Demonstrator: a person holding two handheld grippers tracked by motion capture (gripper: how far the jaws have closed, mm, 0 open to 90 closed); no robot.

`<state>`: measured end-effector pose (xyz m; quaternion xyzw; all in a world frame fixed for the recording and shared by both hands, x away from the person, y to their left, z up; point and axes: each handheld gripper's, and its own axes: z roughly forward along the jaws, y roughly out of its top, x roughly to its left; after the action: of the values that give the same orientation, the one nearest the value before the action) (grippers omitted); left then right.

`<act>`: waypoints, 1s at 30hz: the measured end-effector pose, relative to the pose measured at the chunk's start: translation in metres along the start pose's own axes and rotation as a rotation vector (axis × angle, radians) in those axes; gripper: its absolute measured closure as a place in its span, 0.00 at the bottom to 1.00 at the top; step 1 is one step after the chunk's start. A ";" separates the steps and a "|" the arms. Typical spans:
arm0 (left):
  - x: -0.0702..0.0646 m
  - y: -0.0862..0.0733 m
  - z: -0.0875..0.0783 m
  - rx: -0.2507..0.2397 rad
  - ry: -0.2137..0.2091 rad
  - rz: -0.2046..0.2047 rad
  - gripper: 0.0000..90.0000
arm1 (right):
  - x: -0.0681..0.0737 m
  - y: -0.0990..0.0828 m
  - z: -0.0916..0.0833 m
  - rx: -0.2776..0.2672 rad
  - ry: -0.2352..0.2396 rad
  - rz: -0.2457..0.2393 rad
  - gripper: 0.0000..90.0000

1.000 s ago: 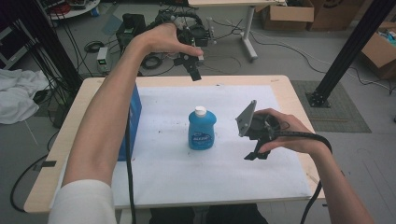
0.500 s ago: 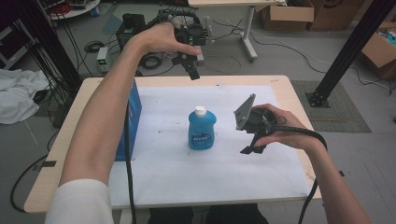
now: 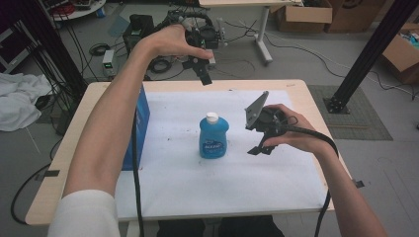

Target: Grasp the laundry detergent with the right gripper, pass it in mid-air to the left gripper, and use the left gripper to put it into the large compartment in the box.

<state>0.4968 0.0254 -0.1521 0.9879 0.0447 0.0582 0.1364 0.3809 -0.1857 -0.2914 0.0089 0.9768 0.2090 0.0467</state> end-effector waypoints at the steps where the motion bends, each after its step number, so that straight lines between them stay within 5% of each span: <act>1: 0.000 0.000 0.000 -0.001 0.000 -0.002 0.20 | -0.002 0.000 0.001 -0.011 -0.002 0.009 0.19; 13: 0.000 -0.004 -0.001 -0.011 0.004 -0.002 0.20 | -0.021 -0.006 0.016 -0.180 0.020 0.096 0.20; 30: -0.002 -0.010 -0.001 -0.014 0.005 0.001 0.20 | -0.045 -0.001 0.044 -0.266 0.091 0.144 0.21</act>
<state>0.4942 0.0352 -0.1542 0.9869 0.0439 0.0609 0.1429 0.4294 -0.1705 -0.3277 0.0632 0.9384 0.3395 -0.0120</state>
